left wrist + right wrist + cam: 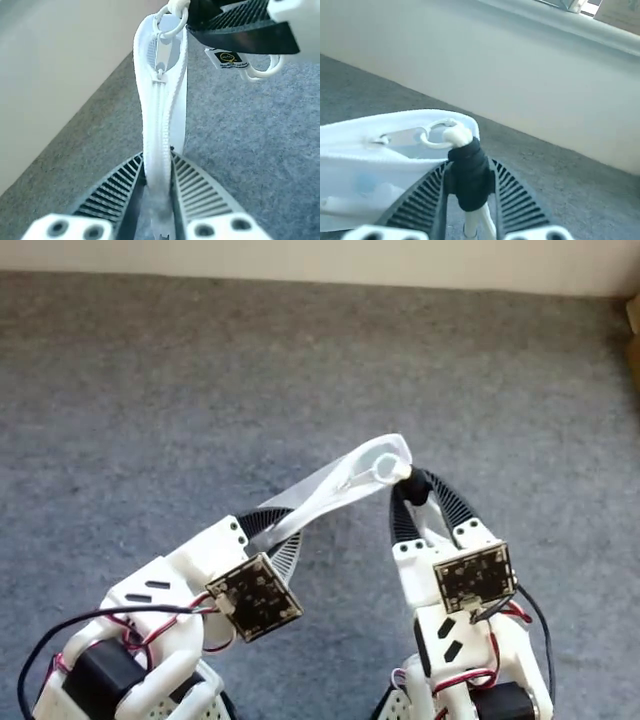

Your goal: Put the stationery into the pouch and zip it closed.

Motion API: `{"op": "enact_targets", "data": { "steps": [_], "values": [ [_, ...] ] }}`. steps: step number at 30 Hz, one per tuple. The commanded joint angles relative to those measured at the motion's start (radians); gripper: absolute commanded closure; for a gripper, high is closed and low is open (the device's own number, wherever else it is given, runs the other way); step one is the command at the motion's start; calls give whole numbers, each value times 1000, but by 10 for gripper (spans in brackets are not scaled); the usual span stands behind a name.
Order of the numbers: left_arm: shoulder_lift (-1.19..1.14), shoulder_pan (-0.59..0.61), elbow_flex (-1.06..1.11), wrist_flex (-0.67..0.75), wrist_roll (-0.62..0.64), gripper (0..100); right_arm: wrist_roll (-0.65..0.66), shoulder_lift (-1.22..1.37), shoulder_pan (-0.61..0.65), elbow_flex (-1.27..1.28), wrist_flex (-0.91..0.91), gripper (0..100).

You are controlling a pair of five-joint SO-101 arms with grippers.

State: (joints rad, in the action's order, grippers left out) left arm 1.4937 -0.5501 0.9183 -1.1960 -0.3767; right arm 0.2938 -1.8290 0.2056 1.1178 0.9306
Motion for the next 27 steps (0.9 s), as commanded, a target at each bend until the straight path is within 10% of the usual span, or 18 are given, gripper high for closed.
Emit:
{"op": "enact_targets", "data": {
  "steps": [1, 27],
  "values": [
    [131, -10, 47, -14, 14, 995, 5, -1, -70, 2, -41, 994],
    [332, -1, 163, -60, 15, 995, 11, -5, -349, 127, -85, 994]
  ]
}}
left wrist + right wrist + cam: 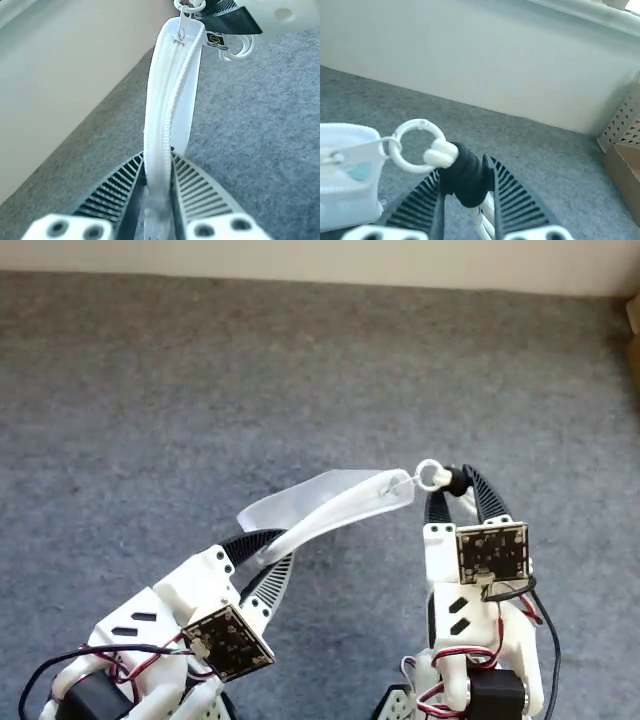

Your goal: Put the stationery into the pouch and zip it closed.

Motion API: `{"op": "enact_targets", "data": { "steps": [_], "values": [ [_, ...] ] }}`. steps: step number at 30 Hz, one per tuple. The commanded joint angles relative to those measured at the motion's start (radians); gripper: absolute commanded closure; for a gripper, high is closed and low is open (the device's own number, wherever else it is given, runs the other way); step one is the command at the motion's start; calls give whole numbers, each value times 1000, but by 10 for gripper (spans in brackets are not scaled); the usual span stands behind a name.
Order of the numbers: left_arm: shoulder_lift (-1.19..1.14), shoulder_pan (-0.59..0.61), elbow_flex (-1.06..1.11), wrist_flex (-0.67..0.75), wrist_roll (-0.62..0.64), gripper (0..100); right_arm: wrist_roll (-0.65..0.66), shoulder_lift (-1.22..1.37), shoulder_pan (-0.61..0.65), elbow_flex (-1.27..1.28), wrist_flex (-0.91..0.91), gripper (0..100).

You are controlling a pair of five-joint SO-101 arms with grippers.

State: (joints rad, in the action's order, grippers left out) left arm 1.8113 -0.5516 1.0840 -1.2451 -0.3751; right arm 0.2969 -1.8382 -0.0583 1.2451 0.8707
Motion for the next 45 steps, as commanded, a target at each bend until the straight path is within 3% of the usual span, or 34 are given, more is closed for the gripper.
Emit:
{"op": "enact_targets", "data": {
  "steps": [1, 13, 22, 24, 31, 38, 45],
  "values": [
    [15, 1, -2, -11, 14, 995, 8, 4, -101, -1, -25, 994],
    [15, 1, -1, -11, 14, 995, 8, 4, -285, -1, -24, 994],
    [15, 1, -1, -14, 14, 995, 5, 4, -292, -5, 58, 985],
    [15, 1, -1, -25, 14, 995, 2, 2, -289, -10, 111, 942],
    [15, 1, -1, -25, 14, 995, 0, 1, -58, -25, 292, 765],
    [15, 13, -1, -17, 14, 995, 0, 1, 102, -79, 371, 762],
    [15, 194, 18, 81, 12, 995, -3, 1, 163, -79, 341, 762]
  ]
}}
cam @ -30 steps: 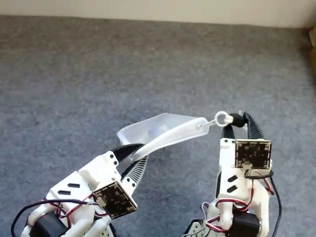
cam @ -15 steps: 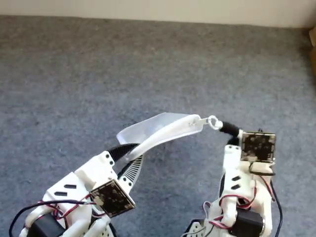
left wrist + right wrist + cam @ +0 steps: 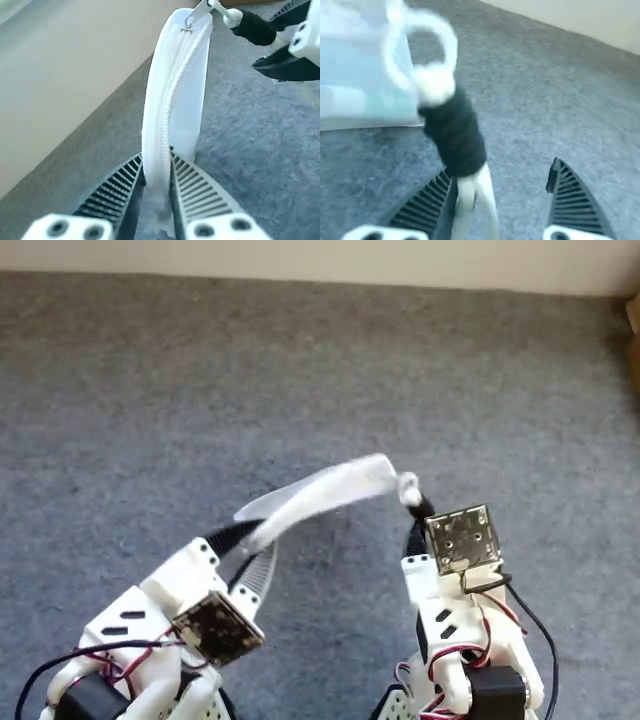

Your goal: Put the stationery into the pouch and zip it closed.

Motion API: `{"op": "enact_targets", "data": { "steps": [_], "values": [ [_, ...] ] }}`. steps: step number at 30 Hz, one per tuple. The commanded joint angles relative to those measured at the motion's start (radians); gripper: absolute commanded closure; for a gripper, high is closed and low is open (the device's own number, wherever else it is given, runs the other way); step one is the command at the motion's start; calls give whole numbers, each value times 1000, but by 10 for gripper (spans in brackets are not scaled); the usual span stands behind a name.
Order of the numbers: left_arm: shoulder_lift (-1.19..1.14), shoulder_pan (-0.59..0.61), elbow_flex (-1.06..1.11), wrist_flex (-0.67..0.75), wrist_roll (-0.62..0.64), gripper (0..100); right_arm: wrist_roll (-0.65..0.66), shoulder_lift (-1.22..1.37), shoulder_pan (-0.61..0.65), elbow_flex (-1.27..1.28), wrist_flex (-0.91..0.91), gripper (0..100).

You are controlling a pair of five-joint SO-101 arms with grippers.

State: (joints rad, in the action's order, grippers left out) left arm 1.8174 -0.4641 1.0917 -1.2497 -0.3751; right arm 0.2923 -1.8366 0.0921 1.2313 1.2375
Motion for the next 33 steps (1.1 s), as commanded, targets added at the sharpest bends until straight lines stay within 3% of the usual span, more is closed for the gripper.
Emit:
{"op": "enact_targets", "data": {
  "steps": [1, 4, 10, 14, 20, 25, 33],
  "values": [
    [8, 130, 21, 118, 12, 995, -12, -1, 13, -62, -39, 762],
    [7, 196, 47, 206, 8, 995, -84, -1, 13, -19, -81, 762],
    [5, 360, 50, 348, -5, 995, -101, -1, 10, 39, -148, 762],
    [5, 420, 53, 407, -114, 995, -101, -1, 8, 45, -159, 762],
    [5, 430, 87, 420, -167, 995, -101, -1, 8, 45, -159, 762],
    [5, 426, 248, 557, -163, 995, -101, -1, 8, 45, -159, 762],
    [5, 367, 357, 644, 9, 995, -101, -1, 8, 47, -157, 762]
  ]
}}
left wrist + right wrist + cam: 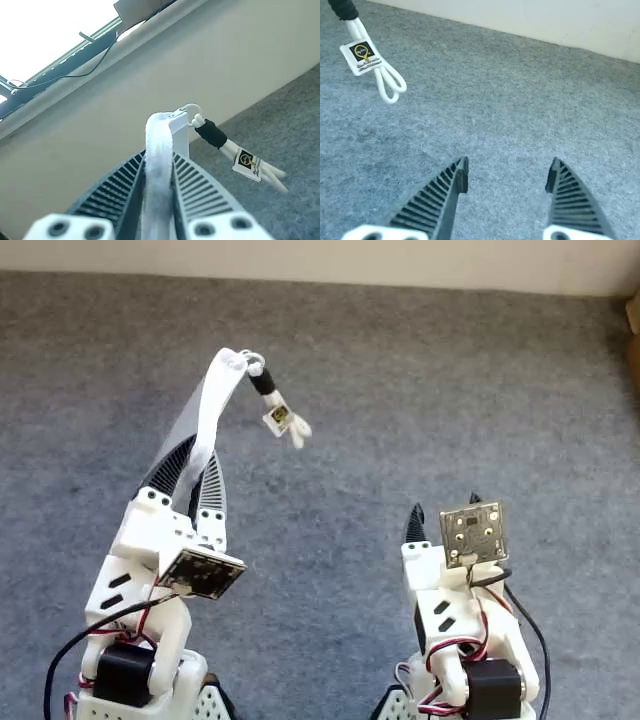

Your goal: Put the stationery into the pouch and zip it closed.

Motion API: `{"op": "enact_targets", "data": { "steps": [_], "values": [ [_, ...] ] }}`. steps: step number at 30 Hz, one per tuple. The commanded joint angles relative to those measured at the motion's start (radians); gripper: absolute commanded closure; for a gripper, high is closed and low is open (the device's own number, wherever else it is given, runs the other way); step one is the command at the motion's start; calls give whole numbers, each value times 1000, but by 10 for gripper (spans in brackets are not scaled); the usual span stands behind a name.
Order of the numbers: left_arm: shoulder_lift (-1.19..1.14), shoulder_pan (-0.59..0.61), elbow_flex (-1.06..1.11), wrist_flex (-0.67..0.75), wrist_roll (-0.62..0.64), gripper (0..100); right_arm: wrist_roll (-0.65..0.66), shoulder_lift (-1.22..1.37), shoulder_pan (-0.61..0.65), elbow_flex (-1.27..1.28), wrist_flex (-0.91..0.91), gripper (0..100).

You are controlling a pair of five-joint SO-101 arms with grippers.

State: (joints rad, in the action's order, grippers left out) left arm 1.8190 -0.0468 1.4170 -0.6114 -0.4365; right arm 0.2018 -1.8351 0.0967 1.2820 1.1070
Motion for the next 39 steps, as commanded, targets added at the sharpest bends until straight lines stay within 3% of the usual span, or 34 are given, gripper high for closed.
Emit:
{"op": "enact_targets", "data": {
  "steps": [1, 12, 15, 20, 25, 29, 32, 39],
  "values": [
    [4, -76, 31, 6, 81, 995, -11, -2, 4, -4, -27, 762],
    [2, -300, 27, -153, 107, 995, -8, -2, 4, -4, -22, 762],
    [2, -315, 27, -172, 109, 984, -6, -2, 4, -4, -22, 762],
    [2, -320, 27, -187, 126, 872, -5, -2, 4, 18, -27, 762],
    [2, -315, 22, -190, 176, 855, -5, -2, 4, 21, -27, 762],
    [4, -315, -64, -308, 183, 788, -5, -2, 4, 21, -27, 762],
    [4, -317, -156, -399, 265, 778, -5, -2, 4, 21, -27, 762],
    [4, -320, -271, -479, 315, 778, -5, -2, 4, 21, -27, 762]
  ]
}}
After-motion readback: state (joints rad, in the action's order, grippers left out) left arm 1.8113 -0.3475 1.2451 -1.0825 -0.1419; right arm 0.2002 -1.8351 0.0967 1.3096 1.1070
